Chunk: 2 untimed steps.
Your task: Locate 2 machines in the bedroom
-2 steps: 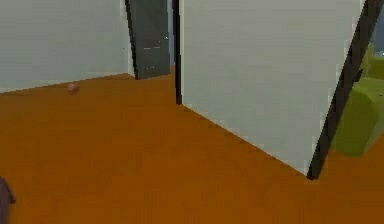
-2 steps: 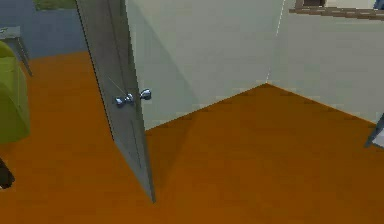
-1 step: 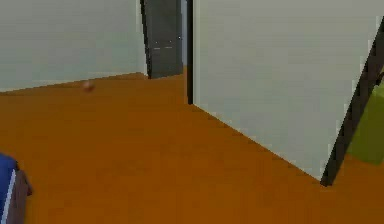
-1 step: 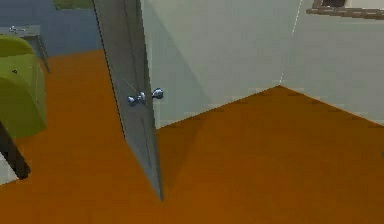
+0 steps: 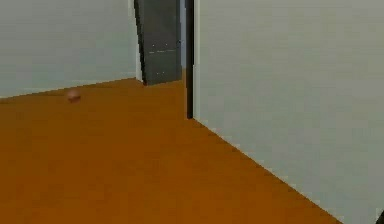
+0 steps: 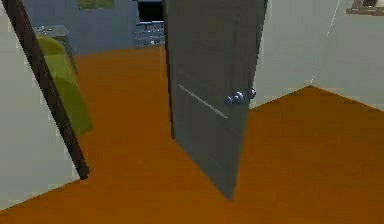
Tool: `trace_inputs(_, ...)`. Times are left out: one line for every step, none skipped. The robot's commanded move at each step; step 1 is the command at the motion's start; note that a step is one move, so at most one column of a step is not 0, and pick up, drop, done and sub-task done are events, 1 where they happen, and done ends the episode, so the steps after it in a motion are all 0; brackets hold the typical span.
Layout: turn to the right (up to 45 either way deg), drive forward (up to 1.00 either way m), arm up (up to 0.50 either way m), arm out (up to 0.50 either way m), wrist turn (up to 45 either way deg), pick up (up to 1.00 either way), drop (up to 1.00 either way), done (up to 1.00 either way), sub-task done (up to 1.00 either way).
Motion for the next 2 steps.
trace_inputs(-36.0, 0.00, 0.00, 0.00, 0.0, 0.00, 0.00, 0.00, 0.00)
trace_inputs(0.0, 1.00, 0.00, 0.00, 0.0, 0.00, 0.00, 0.00, 0.00)
